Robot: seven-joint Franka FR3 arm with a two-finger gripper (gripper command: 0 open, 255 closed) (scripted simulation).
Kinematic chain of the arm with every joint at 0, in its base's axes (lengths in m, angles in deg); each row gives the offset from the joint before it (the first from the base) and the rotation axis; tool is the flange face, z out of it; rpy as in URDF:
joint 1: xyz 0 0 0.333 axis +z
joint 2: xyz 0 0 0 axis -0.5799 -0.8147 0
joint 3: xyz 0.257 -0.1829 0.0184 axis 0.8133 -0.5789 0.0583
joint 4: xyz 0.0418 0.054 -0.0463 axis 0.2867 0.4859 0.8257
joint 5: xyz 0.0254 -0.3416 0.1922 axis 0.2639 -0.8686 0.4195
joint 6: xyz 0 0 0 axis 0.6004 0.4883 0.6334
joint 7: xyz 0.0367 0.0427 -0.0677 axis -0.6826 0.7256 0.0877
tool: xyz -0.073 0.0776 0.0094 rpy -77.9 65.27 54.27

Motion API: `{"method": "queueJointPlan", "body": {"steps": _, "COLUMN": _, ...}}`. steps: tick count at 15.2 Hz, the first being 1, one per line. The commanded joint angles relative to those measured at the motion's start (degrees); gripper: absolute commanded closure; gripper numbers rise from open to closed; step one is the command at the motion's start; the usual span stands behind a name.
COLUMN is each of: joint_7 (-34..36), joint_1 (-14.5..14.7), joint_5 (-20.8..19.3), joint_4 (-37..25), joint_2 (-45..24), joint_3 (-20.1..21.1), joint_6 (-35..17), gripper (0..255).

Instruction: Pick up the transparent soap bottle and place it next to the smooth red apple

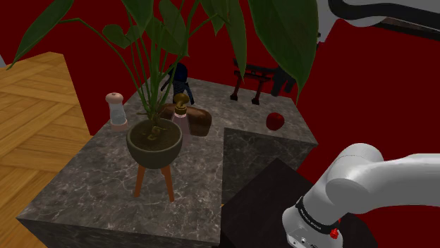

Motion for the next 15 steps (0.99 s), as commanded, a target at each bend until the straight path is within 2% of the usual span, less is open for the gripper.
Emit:
{"method": "queueJointPlan", "body": {"steps": 1, "joint_7": 0.0, "joint_1": 0.0, "joint_5": 0.0, "joint_4": 0.0, "joint_2": 0.0, "joint_3": 0.0, "joint_6": 0.0, "gripper": 0}}
{"method": "queueJointPlan", "body": {"steps": 8, "joint_7": 3.9, "joint_1": 1.6, "joint_5": 2.9, "joint_4": -2.7, "joint_2": -12.0, "joint_3": 3.9, "joint_6": -10.9, "gripper": 0}}
{"method": "queueJointPlan", "body": {"steps": 15, "joint_7": 7.6, "joint_1": 2.7, "joint_5": 4.1, "joint_4": -9.2, "joint_2": -25.6, "joint_3": 7.4, "joint_6": -19.7, "gripper": 0}}
